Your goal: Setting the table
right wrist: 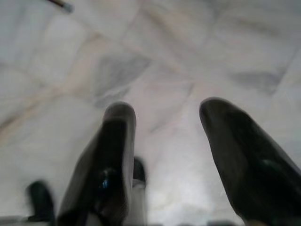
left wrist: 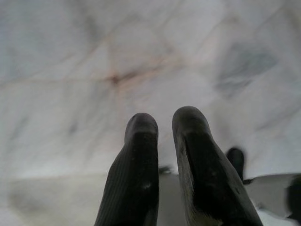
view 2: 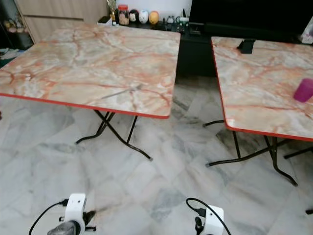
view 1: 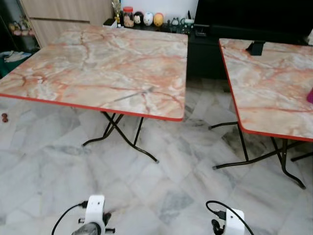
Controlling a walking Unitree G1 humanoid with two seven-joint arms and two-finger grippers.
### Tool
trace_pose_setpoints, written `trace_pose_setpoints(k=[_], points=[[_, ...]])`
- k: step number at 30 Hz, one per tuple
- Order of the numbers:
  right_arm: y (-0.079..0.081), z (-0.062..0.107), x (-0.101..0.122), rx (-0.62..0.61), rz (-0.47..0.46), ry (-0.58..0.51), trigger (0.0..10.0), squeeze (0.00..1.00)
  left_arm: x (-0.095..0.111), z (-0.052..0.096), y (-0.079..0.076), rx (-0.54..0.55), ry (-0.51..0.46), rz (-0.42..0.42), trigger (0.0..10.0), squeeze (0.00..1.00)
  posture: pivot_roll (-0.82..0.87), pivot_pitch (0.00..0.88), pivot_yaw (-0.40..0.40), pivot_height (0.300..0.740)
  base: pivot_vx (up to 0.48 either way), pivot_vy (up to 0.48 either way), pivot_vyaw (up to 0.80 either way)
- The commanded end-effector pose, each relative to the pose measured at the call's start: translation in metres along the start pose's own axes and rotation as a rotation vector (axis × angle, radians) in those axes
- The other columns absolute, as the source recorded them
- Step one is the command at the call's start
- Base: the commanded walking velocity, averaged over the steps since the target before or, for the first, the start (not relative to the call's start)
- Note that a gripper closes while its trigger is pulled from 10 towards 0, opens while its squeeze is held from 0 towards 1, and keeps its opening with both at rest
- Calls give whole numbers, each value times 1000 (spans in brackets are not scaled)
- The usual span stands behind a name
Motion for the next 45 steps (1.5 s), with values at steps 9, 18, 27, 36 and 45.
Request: trace_pose_setpoints(k=[9,18,27,36,45], points=[[-3,1,-2,-2,-13,3,10000,0,-2,0,1,5,8,12,10000,0,37,0,-34,740,0,272,-702],[0,1,-3,5,-10,8,10000,0,1,0,3,5,0,7,10000,0,37,0,-34,740,0,28,-682],[3,0,-2,11,-8,11,10000,0,3,0,3,6,-10,7,10000,0,38,0,-34,740,0,0,-669],[1,0,0,10,-9,4,10000,0,4,0,3,4,-17,9,10000,0,38,0,-34,740,0,0,-667],[0,0,1,8,-6,-7,10000,0,4,0,3,4,-18,8,10000,0,39,0,-34,740,0,0,-665]])
Point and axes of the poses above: a point about 5 cm out from each wrist's last joint towards the gripper, its own z axis pointing back from the gripper into the wrist, its own x axis along the axis of the wrist's last joint, y = z × x, the point moved 3 cm from there along -z, pointing out of the wrist towards the gripper, and after that the axes turned 15 degrees about z, right-handed, at the moved point
